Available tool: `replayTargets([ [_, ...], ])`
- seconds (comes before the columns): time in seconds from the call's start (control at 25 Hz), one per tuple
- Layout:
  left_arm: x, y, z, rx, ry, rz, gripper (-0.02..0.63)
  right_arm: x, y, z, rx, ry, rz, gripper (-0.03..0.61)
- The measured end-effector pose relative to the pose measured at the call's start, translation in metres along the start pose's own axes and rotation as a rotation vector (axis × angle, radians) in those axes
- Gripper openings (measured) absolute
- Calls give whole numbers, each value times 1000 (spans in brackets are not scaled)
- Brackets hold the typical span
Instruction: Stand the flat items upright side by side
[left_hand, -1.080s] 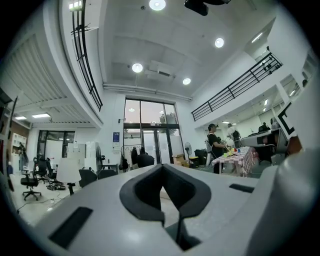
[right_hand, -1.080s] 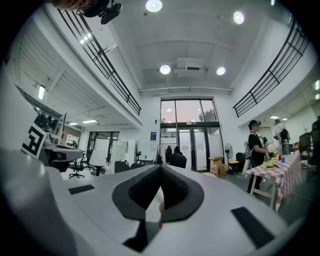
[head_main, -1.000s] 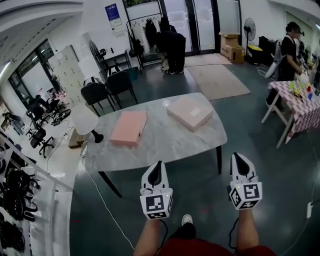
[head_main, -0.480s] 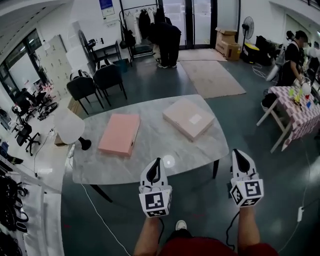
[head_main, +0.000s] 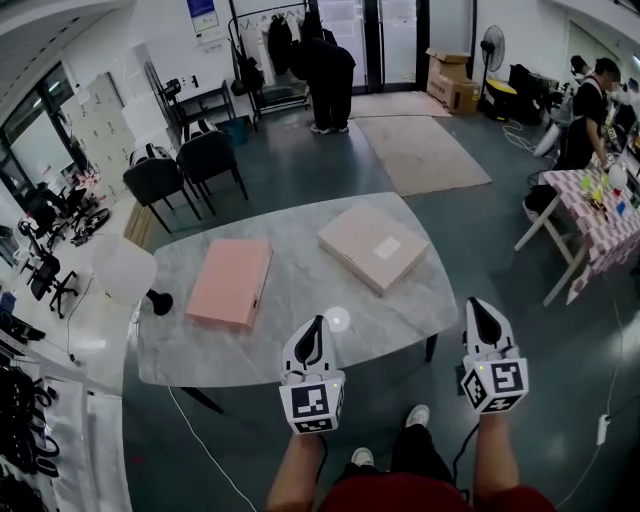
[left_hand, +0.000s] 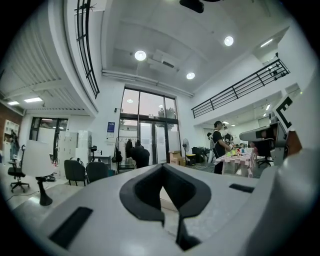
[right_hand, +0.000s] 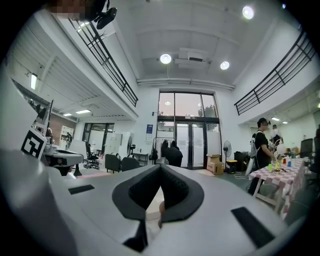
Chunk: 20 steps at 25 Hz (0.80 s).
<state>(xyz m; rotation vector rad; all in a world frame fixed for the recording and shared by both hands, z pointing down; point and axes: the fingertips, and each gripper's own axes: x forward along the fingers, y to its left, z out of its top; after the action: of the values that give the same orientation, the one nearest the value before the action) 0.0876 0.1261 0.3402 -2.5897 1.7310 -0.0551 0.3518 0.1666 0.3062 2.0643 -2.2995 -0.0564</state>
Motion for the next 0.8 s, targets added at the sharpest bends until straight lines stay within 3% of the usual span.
replayTargets([
  [0.32, 85, -25, 8, 42, 16, 44, 5, 80, -66, -9, 49, -22, 55, -2],
  [0.8, 230, -93, 22, 91, 63, 113, 5, 193, -200, -16, 147, -38, 148, -2],
])
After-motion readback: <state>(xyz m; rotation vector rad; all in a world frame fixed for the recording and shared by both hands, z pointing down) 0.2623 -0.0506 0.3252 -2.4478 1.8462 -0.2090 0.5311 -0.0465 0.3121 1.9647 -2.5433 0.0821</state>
